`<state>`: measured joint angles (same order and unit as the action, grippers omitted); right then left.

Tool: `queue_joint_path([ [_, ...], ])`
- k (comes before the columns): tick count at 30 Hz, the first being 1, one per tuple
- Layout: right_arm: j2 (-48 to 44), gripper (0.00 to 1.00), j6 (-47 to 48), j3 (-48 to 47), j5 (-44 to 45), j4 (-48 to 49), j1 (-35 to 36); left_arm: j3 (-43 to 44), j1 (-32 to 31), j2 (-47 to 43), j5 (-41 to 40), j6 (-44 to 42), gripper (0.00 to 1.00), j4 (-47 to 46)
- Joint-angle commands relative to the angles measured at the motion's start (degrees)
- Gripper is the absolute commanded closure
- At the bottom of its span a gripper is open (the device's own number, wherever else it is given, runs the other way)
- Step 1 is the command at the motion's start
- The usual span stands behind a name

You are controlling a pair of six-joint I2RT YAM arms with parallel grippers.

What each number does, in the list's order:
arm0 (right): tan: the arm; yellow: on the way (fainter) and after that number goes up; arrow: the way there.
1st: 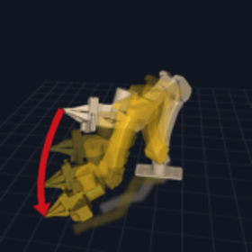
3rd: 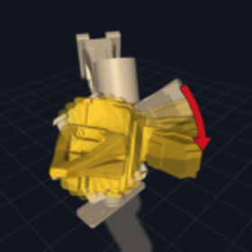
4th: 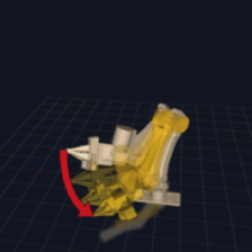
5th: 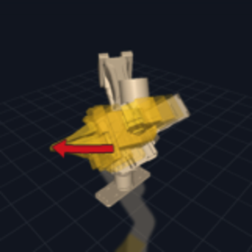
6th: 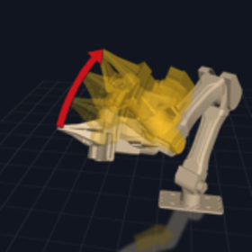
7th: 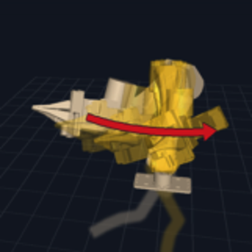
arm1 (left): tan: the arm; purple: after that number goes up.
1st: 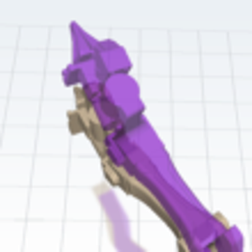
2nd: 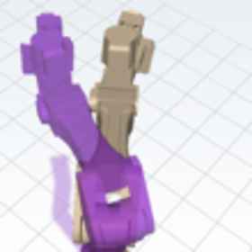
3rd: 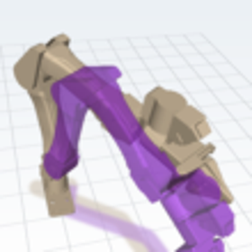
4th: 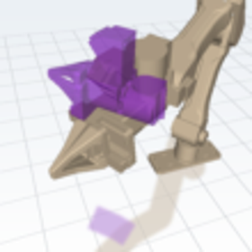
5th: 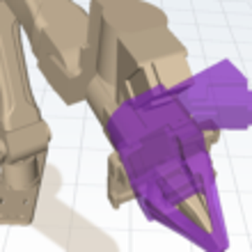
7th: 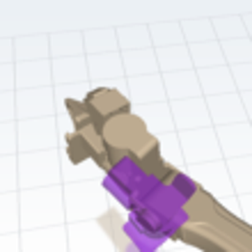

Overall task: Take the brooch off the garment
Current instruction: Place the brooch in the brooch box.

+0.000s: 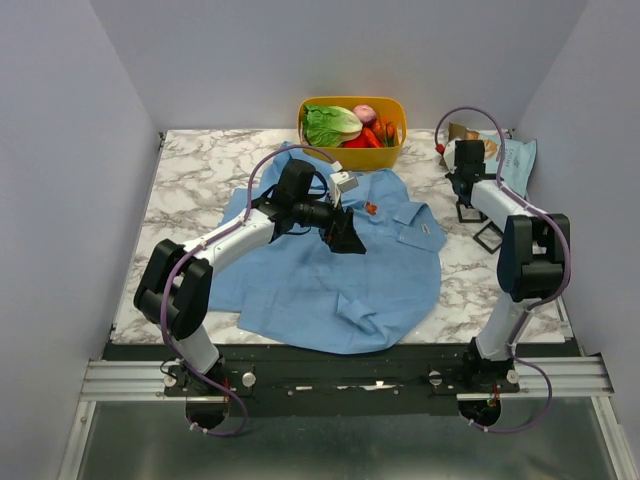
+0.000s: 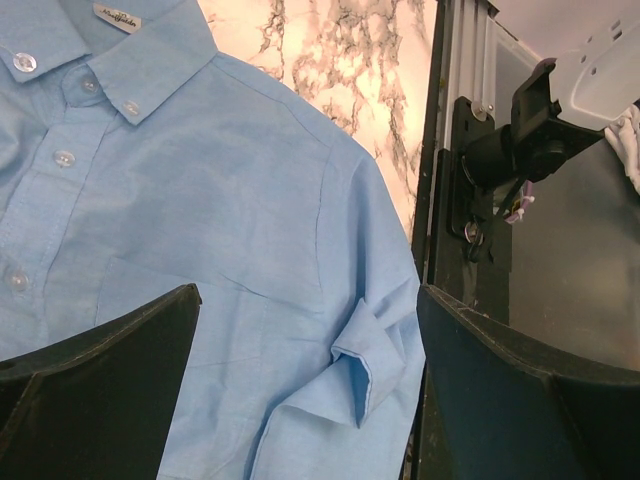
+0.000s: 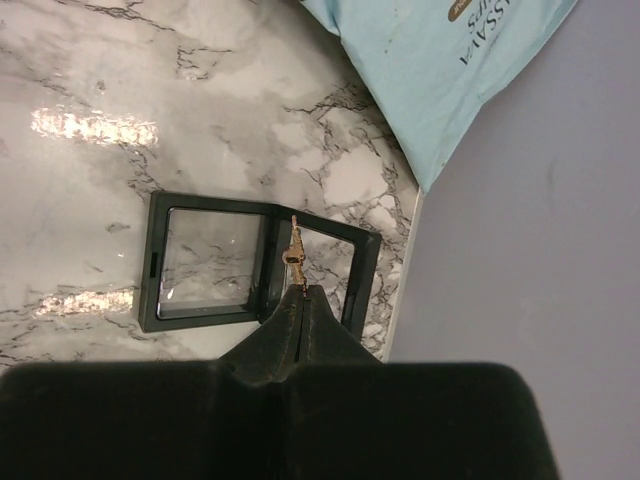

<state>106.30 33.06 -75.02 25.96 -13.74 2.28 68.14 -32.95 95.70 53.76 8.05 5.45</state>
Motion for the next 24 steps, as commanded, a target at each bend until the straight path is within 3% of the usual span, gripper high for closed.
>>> queue_joint_path([
  [1,1.7,0.99,0.3,1.0,1.6,2.3,0.2,1.6,0.3,0.5,1.3,0.4,0.01,-0.7],
  [24,4.4,0.99,-0.1,1.9,0.1,-0.5,-1.0,1.6,0.3,0.6,1.6,0.6,0.01,-1.1],
])
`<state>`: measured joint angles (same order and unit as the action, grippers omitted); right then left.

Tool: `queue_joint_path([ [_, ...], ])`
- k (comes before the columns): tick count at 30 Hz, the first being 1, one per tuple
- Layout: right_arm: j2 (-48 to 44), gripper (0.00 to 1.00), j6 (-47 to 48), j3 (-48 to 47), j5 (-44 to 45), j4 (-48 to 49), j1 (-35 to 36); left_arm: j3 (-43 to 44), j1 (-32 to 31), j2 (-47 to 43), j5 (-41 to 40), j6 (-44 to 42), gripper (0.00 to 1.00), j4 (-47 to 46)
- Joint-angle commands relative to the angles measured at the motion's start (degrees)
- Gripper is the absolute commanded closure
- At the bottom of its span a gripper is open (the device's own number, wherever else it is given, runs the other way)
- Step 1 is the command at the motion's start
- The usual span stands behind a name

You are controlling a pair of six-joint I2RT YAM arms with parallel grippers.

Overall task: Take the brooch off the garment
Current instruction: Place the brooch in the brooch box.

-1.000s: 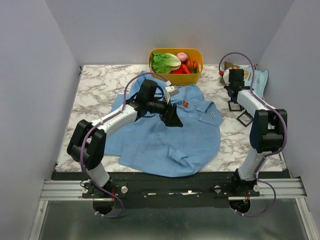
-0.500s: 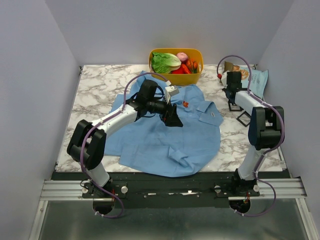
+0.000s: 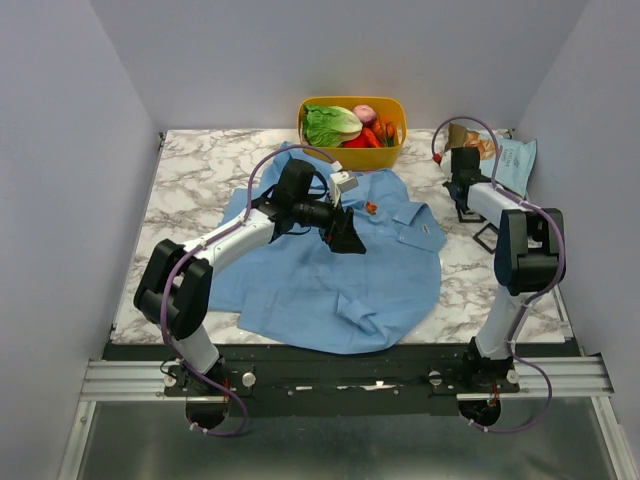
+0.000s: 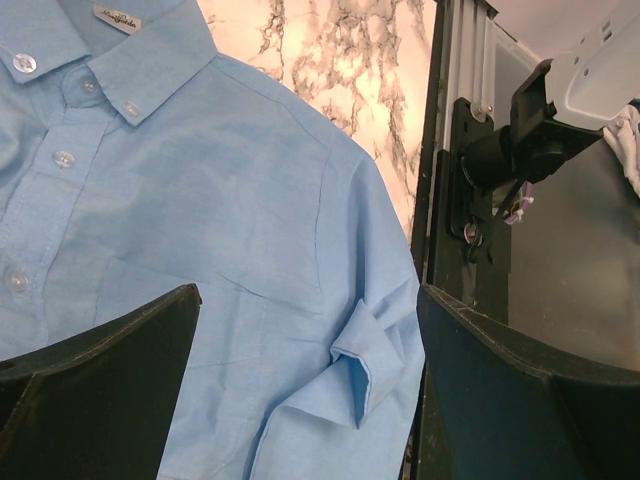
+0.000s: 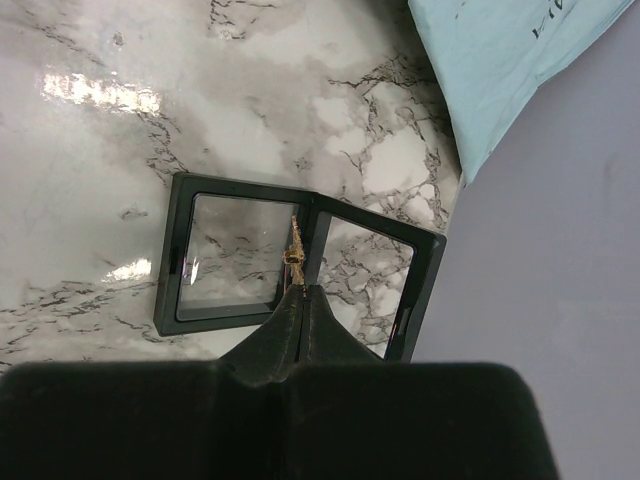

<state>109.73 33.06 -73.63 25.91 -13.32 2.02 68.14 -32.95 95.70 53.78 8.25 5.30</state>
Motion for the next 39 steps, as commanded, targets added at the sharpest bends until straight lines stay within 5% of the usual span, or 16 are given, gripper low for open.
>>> queue_joint_path([
  [1,1.1,0.99,-0.1,0.4,0.2,-1.1,-0.7,1.6,0.3,0.7,1.6,0.5,0.01,-1.1],
  [39,2.9,0.99,-0.9,-0.7,-1.6,-4.6,-1.5,1.6,0.3,0.9,1.9,0.6,0.01,-1.3],
])
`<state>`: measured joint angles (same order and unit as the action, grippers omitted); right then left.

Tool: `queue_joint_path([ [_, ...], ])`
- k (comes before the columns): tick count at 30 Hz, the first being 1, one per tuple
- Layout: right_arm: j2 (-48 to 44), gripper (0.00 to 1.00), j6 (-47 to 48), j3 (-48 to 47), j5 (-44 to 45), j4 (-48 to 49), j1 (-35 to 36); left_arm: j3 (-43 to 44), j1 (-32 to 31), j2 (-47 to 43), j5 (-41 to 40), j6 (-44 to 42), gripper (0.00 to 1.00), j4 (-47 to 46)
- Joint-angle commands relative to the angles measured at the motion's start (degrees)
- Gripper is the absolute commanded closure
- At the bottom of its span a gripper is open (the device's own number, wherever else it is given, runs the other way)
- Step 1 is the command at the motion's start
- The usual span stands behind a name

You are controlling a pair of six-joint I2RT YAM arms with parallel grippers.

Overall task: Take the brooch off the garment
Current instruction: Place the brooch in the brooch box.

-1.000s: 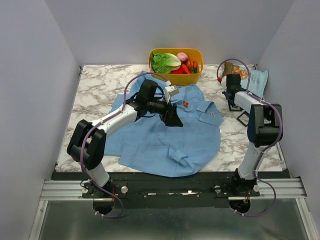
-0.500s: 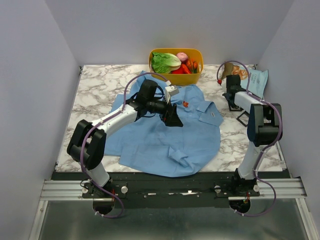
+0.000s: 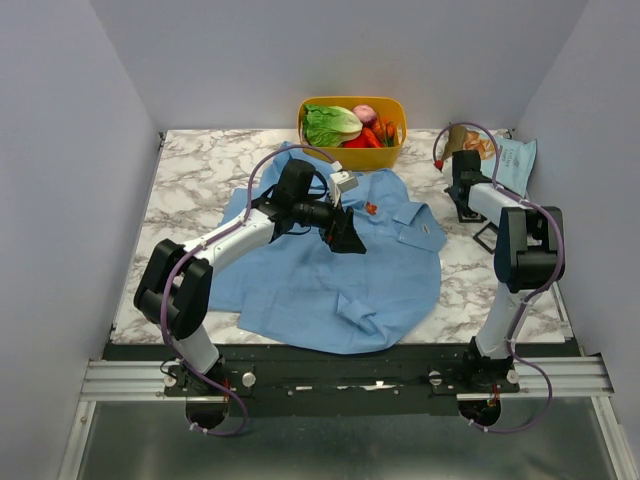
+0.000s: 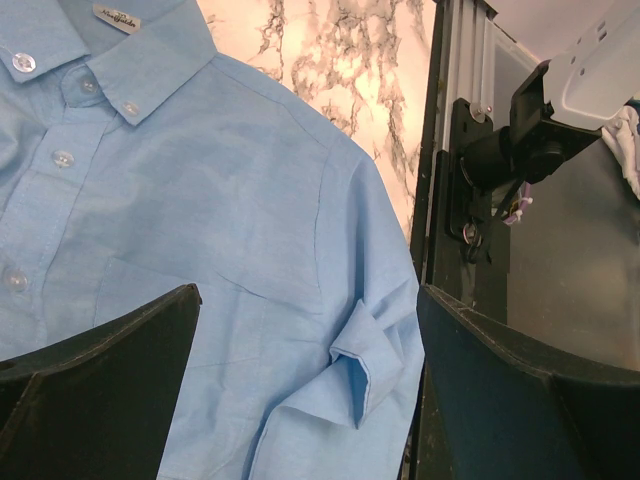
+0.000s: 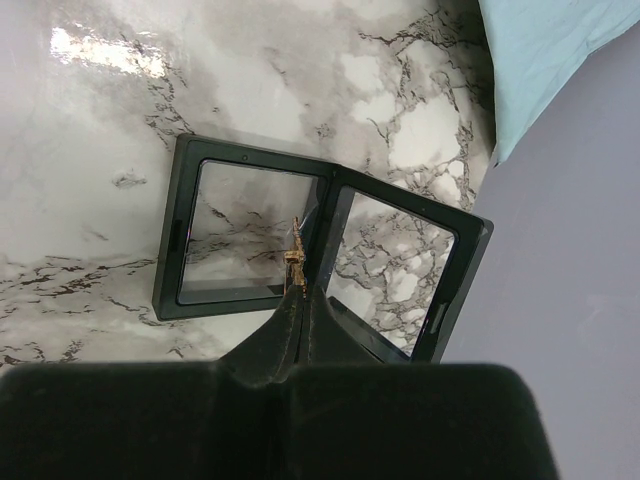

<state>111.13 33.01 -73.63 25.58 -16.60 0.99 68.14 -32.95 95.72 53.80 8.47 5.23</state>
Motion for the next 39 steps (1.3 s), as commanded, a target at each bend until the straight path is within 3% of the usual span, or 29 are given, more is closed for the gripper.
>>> queue_joint_path([
  [1,1.5,0.99,-0.9,-0.7,-1.2,-1.3,-0.5,1.6,0.3,1.0,1.7,0.4,0.01,-1.2],
  [25,0.5,0.94,-2.2,-1.4,-3.8,-3.0,-0.5,1.6,0.3,0.9,1.7,0.5,0.01,-1.0],
  [39,0.1,0.83,-3.0,-2.1,-6.7,-4.6,-0.6,1.6,0.3,0.8,1.5,0.3,0.01,-1.0],
])
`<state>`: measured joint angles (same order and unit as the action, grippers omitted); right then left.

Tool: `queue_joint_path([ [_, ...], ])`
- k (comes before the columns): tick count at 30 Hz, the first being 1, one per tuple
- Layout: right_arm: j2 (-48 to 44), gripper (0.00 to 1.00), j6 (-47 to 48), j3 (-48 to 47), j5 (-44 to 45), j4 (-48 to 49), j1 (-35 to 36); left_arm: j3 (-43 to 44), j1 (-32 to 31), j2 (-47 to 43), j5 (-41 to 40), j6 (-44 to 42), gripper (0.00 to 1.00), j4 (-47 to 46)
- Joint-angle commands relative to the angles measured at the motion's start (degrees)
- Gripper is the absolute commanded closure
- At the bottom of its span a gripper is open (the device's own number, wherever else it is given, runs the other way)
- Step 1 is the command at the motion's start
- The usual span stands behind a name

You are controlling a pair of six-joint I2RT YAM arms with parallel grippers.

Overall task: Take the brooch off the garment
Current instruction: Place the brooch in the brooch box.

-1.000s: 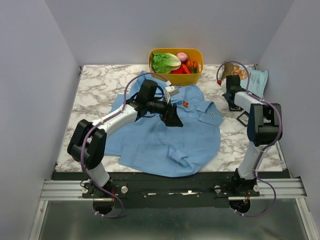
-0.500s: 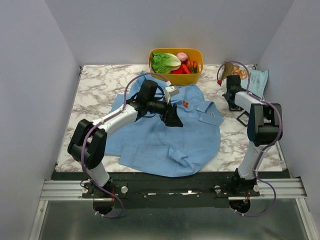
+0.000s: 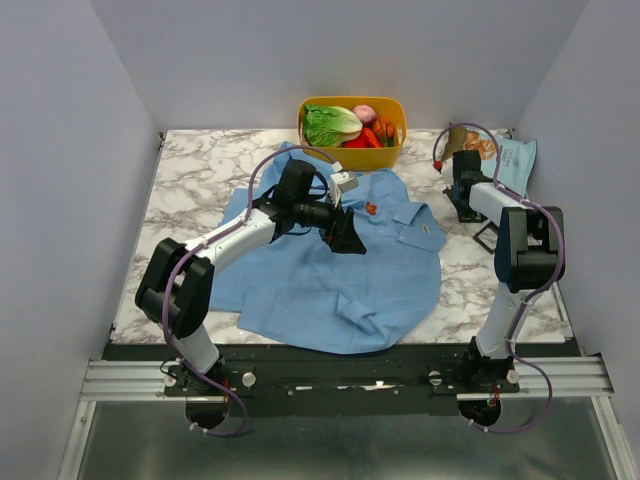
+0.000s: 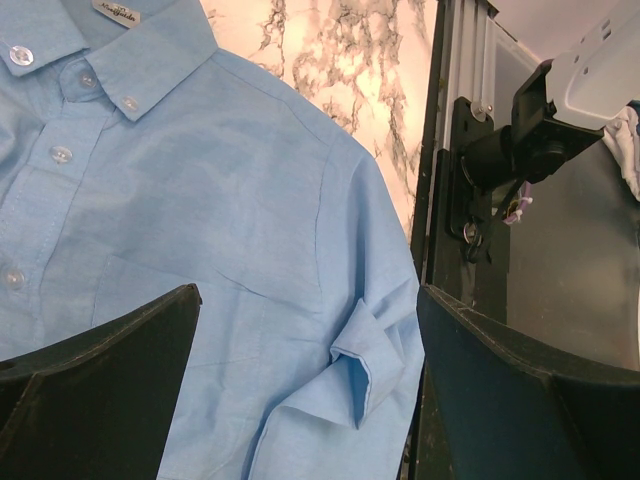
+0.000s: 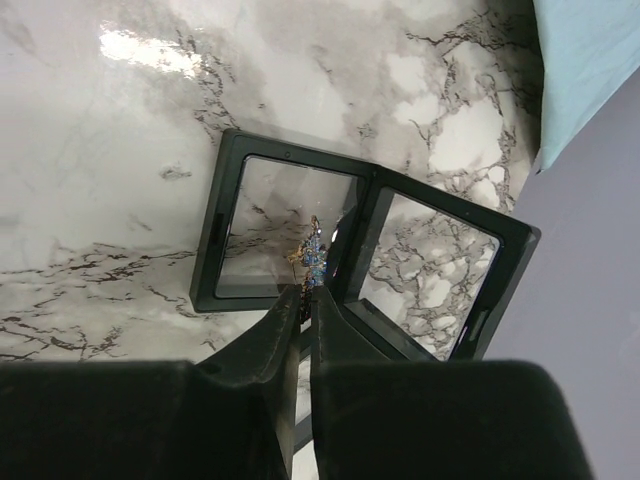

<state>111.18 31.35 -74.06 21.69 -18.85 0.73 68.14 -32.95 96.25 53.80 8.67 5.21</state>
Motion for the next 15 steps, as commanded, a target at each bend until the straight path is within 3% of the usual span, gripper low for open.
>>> queue_joint_path([
  [1,-0.1,0.83,-1.5,-1.7,-3.1,-2.6,-0.2,1.6,0.3,0.3,1.5,0.1,0.01,-0.9],
  [8,-0.2,0.77,-2.2,-2.0,-5.0,-2.9,-0.2,1.6,0.3,0.5,1.6,0.2,0.01,-1.1],
  [15,0.1,0.8,-3.7,-2.8,-4.2,-2.8,-0.1,1.6,0.3,0.6,1.7,0.2,0.01,-1.1],
])
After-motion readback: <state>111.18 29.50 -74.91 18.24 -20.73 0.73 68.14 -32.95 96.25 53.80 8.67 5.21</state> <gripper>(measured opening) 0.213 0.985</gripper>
